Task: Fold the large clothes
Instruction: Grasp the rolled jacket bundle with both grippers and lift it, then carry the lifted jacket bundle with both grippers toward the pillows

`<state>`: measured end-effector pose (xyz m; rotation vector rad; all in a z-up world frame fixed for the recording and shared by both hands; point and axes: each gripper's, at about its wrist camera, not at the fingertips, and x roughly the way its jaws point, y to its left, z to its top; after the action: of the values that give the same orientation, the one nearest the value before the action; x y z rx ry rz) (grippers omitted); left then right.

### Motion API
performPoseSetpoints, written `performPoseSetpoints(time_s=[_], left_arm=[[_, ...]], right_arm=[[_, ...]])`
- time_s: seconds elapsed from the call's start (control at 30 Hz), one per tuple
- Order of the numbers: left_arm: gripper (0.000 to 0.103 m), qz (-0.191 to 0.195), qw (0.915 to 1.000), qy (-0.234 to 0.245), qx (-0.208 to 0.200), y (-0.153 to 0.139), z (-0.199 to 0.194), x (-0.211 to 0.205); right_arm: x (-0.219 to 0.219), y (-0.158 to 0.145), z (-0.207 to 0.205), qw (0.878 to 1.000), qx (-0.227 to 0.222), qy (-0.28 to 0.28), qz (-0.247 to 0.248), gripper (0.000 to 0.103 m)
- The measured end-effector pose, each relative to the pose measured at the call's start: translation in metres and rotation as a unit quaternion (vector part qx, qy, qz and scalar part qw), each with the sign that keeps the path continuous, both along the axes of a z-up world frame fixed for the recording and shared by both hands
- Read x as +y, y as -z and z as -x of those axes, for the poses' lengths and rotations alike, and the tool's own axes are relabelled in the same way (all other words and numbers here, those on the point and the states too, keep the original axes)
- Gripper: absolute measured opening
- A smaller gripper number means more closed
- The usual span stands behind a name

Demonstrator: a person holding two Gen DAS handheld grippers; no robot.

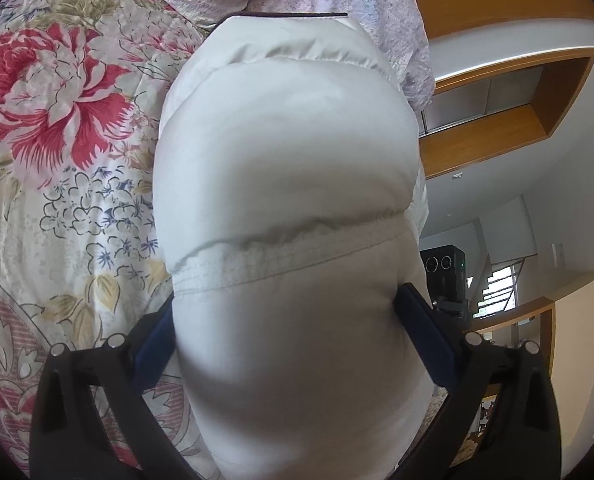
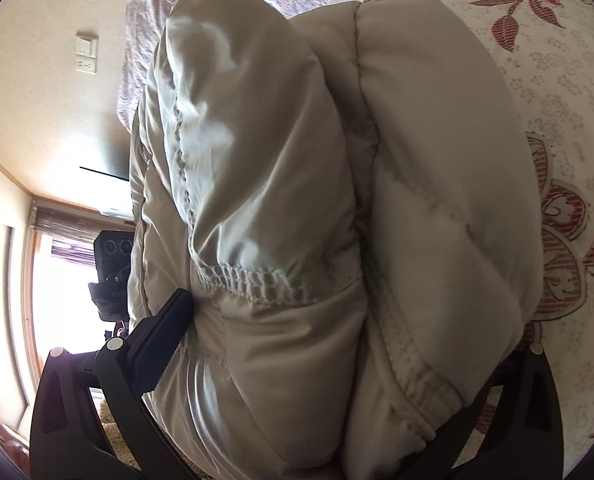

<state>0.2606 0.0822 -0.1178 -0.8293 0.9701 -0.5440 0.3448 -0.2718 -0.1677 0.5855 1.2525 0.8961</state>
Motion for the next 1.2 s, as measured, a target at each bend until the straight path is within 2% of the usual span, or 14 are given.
performPoseSetpoints(time_s=[0.2,0.33,0.67,1.0,1.2], left_arm=[[0.098,0.001,0.9999,0.005,-0.014,-0.010,-0.002,-0.008],[0.098,0.003,0.9991,0.004,-0.042,-0.029,-0.005,-0.007],[0.098,0.000,0.9930,-0.064,-0.099,-0.064,-0.009,0.047],[0.098,-0.015,0.9890,-0.119,-0.086,-0.055,-0.026,0.096],[0.098,-0.055,0.9862,-0.138,-0.074,-0.042,-0.044,0.115]], right_arm=[[0.005,-0.003,0.009,0.999,-0.034,-0.006,-0.038,0.102],[0.011,-0.014,0.010,0.997,-0.047,-0.006,-0.063,0.094],[0.062,-0.043,-0.026,0.994,-0.079,-0.035,-0.070,0.094],[0.106,-0.038,-0.072,0.994,-0.076,-0.062,-0.051,0.093],[0.124,-0.015,-0.092,0.997,-0.062,-0.044,-0.024,0.093]])
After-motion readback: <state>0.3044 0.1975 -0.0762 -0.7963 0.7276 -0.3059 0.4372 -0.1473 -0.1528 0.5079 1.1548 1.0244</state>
